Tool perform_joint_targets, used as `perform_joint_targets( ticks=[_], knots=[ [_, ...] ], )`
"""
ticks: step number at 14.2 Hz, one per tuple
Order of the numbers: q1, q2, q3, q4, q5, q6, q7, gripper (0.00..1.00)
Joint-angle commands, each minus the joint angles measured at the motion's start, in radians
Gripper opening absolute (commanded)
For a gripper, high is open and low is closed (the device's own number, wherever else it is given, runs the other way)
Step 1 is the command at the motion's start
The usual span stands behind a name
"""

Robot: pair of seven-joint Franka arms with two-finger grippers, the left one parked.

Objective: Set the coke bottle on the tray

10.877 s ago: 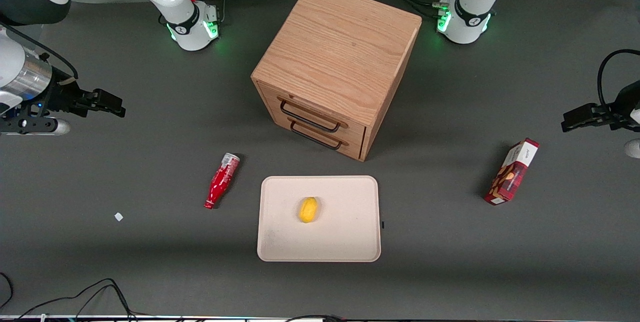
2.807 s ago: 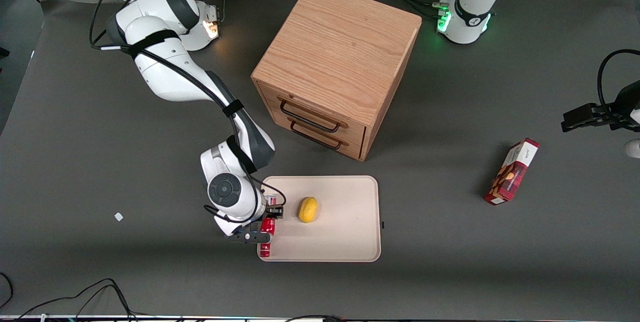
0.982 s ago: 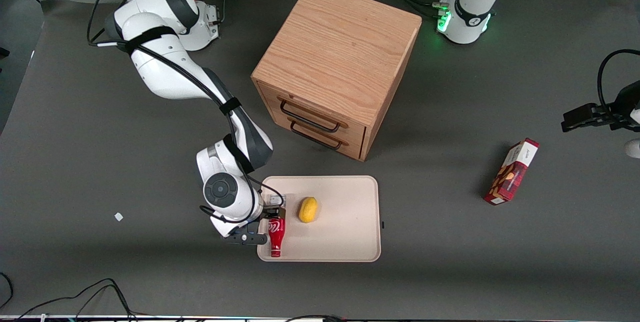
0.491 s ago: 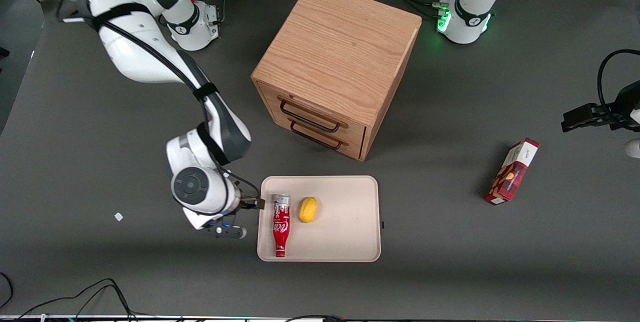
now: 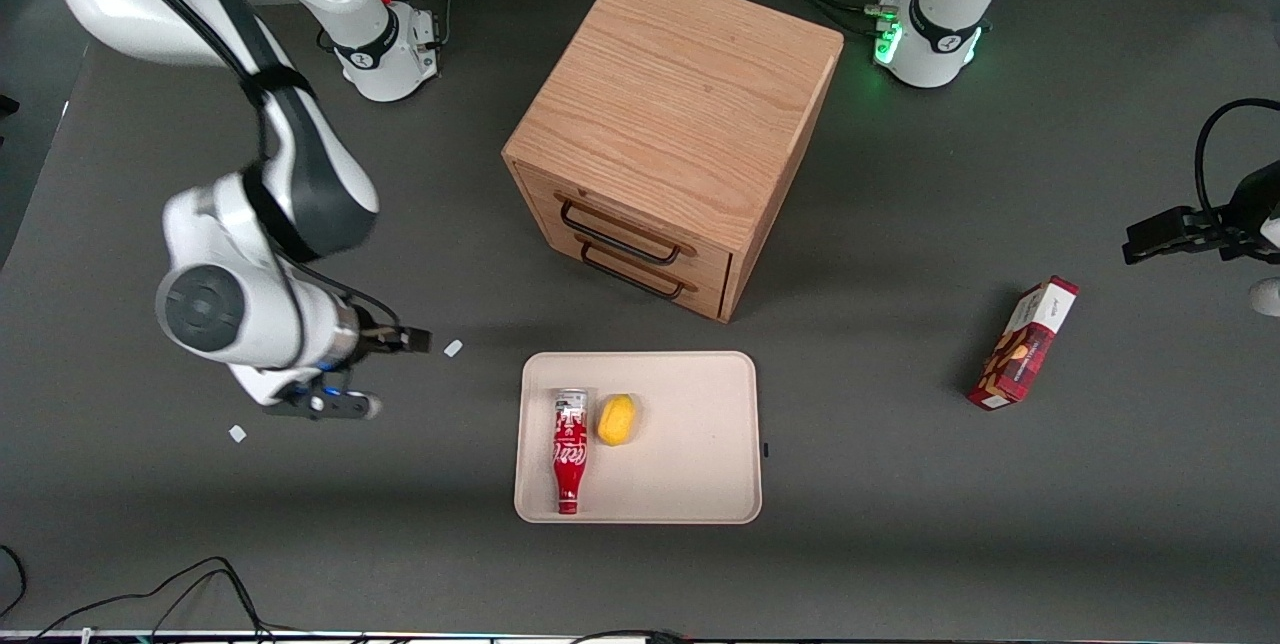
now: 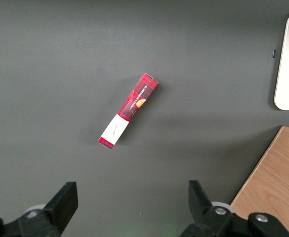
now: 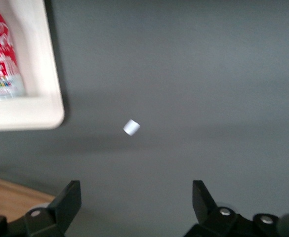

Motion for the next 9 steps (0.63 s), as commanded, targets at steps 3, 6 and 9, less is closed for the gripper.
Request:
perform_joint_targets(
  ticks=[3,6,9],
  knots=[
    [-0.189,-0.187,0.124,-0.146,0.019,-0.025,-0.076,1.0],
    [-0.263,-0.259,0.17,-0.178,0.025,-0.06,-0.08,1.0],
    [-0.366,-0.334,0.217,-0.186,0.104,-0.121,-0.196,1.0]
  ],
)
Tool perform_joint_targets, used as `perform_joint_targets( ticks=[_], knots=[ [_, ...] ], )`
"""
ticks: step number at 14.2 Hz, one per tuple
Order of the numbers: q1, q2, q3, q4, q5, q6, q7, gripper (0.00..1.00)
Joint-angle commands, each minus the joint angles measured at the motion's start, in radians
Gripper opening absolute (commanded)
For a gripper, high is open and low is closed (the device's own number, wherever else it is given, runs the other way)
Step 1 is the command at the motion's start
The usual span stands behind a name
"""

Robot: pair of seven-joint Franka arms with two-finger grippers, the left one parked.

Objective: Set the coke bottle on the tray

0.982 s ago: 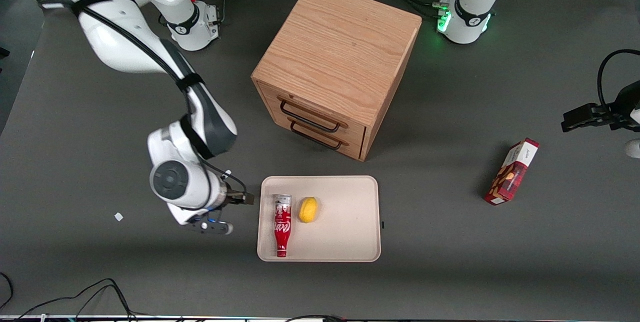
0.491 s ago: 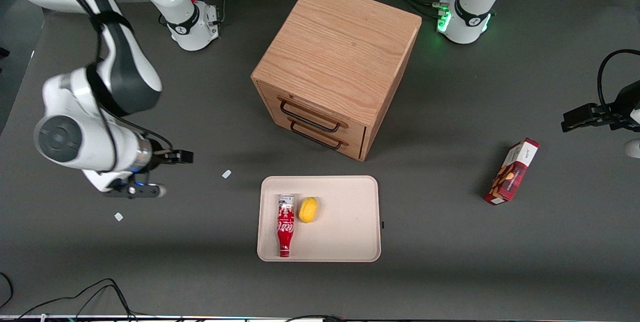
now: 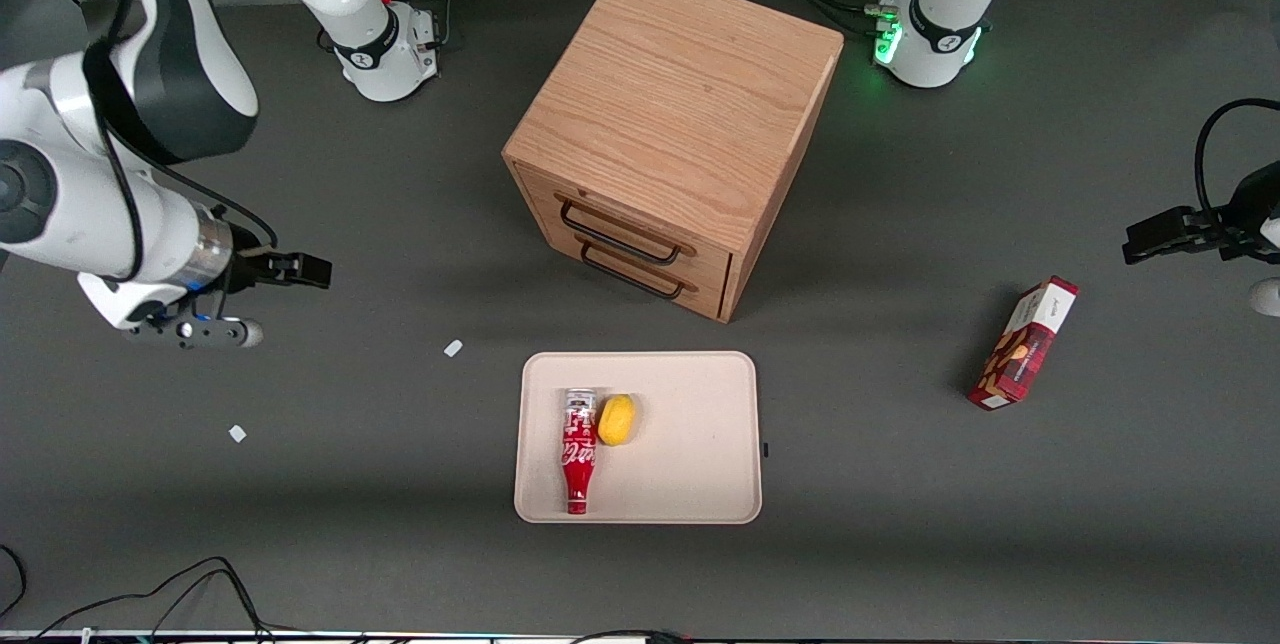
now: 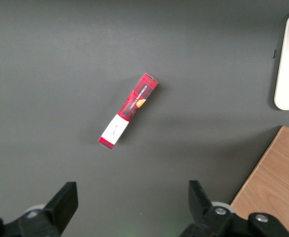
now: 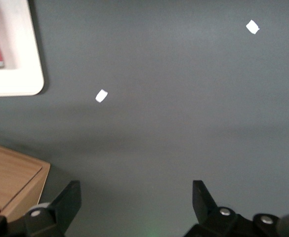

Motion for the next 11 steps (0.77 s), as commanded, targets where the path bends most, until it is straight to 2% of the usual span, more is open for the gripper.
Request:
perform_joint_targets(
  ticks=[1,2,3,9,10,11],
  knots=[
    [-0.062,-0.102,0.013,-0.047,0.063,-0.042,-0.112,1.0],
    [-0.045,-0.109,-0.013,-0.047,0.063,-0.046,-0.115,1.0],
    [0.01,-0.113,-0.065,-0.047,0.063,-0.049,-0.117,1.0],
    [0.37,-0.191,-0.471,-0.056,0.092,-0.085,-0.167,1.0],
    [0.412,-0.199,-0.516,-0.056,0.092,-0.085,-0.167,1.0],
    [0.42,-0.202,-0.523,-0.056,0.094,-0.085,-0.166,1.0]
  ],
)
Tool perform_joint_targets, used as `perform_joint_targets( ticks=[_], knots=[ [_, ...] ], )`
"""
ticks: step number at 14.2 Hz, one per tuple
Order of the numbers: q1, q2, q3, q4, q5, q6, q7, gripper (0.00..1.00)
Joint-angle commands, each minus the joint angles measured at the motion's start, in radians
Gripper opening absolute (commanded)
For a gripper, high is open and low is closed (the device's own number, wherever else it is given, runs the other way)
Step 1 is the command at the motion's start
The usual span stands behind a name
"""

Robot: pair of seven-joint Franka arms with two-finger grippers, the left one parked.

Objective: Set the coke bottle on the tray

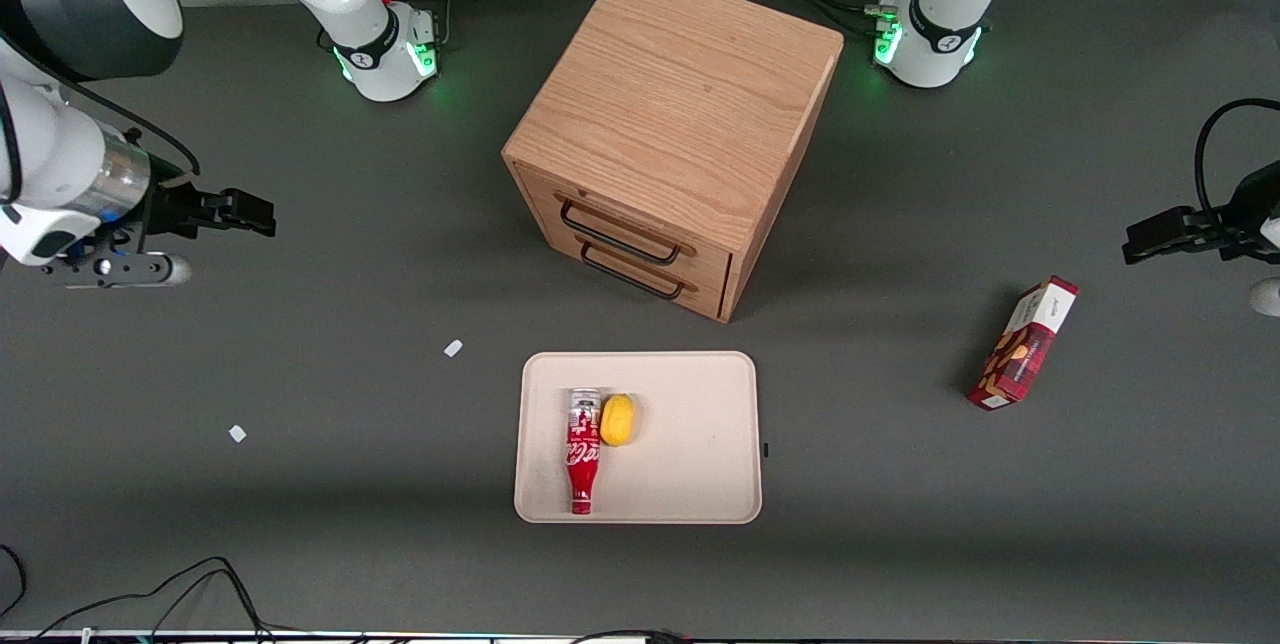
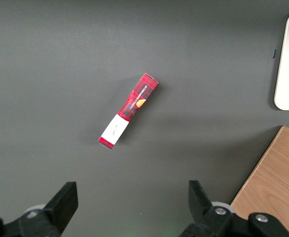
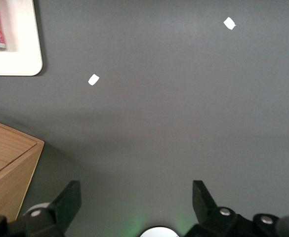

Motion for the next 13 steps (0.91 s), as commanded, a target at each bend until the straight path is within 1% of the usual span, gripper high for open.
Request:
perform_joint_targets(
  ticks=[1,2,4,6,13],
  knots=[
    [0.053,-0.045,-0.062,-0.039,0.027,0.001,-0.01,1.0],
    [0.055,-0.045,-0.066,-0.041,0.037,0.002,-0.007,1.0],
    [0.068,-0.058,-0.111,-0.041,0.066,0.004,-0.005,1.0],
    [0.114,-0.064,-0.161,-0.038,0.077,0.002,0.03,1.0],
    [0.101,-0.059,-0.157,-0.029,0.074,-0.001,0.016,1.0]
  ],
)
